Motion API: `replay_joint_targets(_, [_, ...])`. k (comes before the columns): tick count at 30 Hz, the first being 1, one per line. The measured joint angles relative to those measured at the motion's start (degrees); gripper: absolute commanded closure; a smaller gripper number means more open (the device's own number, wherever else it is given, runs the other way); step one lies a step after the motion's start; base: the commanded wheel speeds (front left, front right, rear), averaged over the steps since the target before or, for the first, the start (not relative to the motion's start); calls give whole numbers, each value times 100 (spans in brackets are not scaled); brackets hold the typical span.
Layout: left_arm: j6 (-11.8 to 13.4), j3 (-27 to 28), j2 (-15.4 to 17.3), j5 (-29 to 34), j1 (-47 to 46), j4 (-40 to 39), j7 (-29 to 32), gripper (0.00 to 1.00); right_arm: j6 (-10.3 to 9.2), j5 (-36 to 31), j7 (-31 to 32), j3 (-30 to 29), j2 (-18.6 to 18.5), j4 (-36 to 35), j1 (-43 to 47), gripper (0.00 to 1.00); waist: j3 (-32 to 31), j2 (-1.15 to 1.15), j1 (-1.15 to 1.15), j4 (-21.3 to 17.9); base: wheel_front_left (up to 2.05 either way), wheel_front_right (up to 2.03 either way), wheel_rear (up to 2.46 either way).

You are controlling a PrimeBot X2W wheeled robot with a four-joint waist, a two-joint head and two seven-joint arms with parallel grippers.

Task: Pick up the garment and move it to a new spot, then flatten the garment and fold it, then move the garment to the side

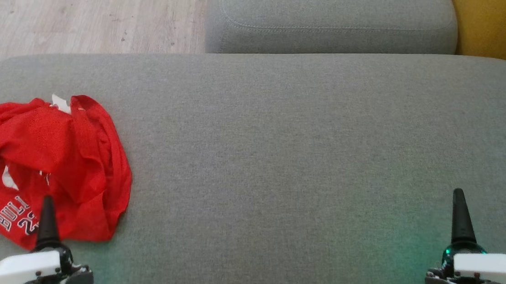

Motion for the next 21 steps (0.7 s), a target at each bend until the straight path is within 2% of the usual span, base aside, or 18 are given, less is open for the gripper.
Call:
replay_joint_targets(12, [0,97,1,1026,-107,-620,-210,0,0,-1300,-197,221,0,-385,-8,0,24,0,0,3,0,0,0])
replay_joint_targets(21, [35,-258,1,2016,-103,-961,-352,0,0,-2215,-321,452,-1,-537,-14,0,37,0,0,-26,0,0,0])
